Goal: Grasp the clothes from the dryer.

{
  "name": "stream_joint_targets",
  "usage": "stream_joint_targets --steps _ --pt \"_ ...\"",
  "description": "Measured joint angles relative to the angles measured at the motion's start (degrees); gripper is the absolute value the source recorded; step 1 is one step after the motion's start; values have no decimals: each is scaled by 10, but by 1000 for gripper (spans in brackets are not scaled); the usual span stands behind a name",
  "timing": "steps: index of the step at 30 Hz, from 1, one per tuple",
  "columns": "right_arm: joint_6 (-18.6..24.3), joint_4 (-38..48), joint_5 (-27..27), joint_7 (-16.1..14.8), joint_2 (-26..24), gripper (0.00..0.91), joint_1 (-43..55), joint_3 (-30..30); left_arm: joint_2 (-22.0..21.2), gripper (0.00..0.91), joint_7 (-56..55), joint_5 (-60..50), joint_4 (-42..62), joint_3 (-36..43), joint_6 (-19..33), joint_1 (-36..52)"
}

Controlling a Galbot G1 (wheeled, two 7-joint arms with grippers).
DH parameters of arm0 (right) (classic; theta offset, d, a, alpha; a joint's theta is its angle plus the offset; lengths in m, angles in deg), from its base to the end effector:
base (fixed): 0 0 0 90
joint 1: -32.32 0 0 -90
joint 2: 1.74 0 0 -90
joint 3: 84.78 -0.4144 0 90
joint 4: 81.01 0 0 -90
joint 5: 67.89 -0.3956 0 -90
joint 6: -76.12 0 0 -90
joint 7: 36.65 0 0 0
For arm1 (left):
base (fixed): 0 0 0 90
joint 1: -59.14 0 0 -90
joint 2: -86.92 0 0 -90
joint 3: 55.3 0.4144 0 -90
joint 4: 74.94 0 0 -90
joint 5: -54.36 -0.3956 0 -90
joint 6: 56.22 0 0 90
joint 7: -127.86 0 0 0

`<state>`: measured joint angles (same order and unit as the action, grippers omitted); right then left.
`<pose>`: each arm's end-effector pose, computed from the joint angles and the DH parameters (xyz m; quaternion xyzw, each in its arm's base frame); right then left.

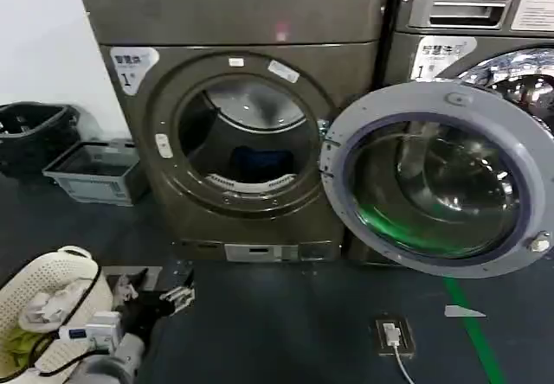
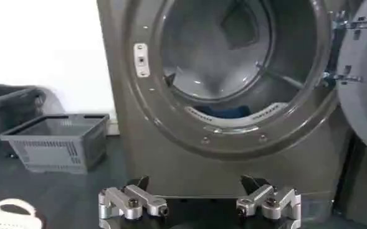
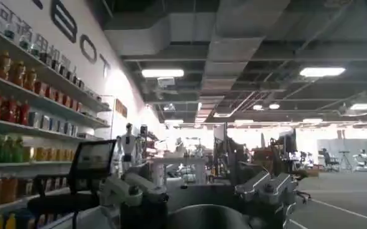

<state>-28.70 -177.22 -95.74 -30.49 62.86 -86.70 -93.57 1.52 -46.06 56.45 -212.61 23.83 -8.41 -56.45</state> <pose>-0.1345 -0.5105 -0.1186 0.6924 0.7060 -0.1032 0.1072 0.1852 0.0599 -0.2190 0.0186 -0.9841 -0.0394 0.1719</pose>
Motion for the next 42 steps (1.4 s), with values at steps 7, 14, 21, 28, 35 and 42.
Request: stream_joint_targets --steps 7,14,21,28,35,42 --pt "3 -3 0 0 5 907 0 -1 1 907 1 0 1 0 0 3" --pt "16 1 1 1 8 907 -3 -3 2 907 4 -1 3 0 0 5" --pt "25 6 -3 6 9 907 -4 -10 2 907 3 -4 3 1 0 4" --pt "38 8 -15 9 13 907 -5 -9 1 907 3 -5 3 2 0 4" --pt "44 7 -21 13 15 907 -5 -9 3 907 4 -6 3 4 0 3" --pt "48 6 -25 14 17 907 -5 -9 7 907 3 -6 2 8 0 4"
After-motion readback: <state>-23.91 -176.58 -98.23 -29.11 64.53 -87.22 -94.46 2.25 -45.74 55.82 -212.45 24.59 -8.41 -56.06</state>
